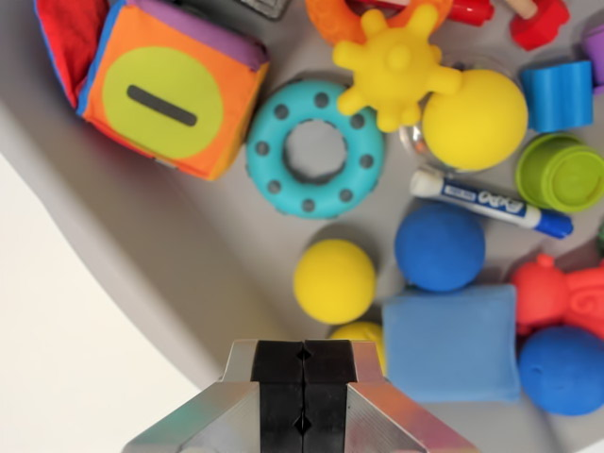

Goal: Pick an object from the bin

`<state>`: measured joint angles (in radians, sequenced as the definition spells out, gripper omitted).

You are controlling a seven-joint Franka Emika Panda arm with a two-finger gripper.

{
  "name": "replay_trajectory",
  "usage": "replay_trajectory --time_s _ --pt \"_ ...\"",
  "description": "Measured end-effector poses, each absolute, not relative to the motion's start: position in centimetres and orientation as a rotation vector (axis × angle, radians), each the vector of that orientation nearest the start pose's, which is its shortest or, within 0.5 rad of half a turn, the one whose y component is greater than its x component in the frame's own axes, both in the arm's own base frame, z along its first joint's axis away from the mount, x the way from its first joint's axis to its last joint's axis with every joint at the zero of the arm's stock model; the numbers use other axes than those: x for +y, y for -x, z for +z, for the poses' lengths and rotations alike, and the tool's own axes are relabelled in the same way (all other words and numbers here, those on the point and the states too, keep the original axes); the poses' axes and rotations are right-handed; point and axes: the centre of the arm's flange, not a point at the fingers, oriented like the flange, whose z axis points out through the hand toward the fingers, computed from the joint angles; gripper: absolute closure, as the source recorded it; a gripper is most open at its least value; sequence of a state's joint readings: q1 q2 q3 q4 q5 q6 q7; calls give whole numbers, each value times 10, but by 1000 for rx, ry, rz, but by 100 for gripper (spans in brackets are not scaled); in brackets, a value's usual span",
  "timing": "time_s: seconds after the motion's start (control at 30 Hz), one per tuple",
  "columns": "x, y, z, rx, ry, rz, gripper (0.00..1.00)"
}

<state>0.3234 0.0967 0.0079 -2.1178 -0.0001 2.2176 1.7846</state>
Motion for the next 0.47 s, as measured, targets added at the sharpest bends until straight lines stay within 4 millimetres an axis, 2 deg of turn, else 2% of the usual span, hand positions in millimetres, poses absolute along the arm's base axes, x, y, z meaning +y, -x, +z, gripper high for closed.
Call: replay_trajectory --time_s 0.47 --pt "181 -527 378 2085 2346 -1 100"
